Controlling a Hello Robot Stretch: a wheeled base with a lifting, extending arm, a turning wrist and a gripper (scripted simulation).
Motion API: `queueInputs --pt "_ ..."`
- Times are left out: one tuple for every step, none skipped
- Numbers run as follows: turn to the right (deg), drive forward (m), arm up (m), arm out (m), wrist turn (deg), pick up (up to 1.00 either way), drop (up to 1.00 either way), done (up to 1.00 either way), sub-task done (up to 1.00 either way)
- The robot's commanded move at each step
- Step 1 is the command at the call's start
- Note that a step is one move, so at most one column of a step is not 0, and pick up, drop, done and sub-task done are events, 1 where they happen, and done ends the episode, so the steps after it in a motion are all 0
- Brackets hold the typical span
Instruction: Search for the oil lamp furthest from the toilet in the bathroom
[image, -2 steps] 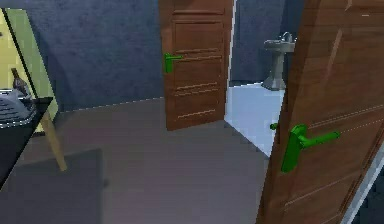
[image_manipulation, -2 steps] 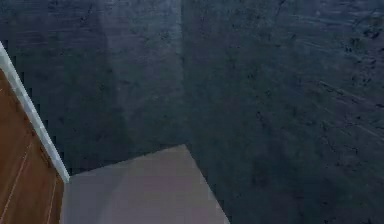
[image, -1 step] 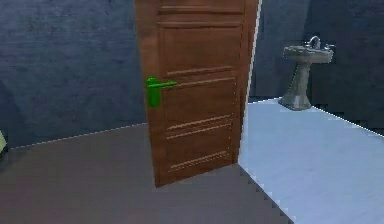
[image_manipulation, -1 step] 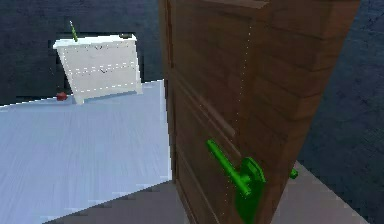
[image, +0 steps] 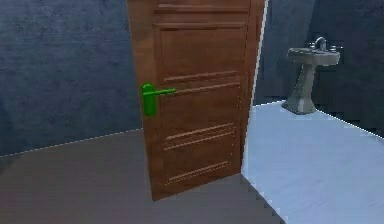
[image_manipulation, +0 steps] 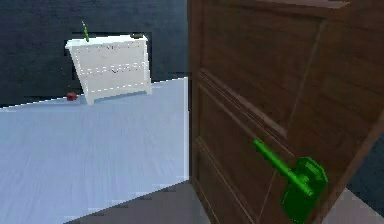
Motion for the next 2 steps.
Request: queueInputs --pt "45.0 0.0 0.0 0.0 0.0 0.0 0.0 0.0 0.0" --pt "18.0 0.0 0.0 0.0 0.0 0.0 0.0 0.0 0.0"
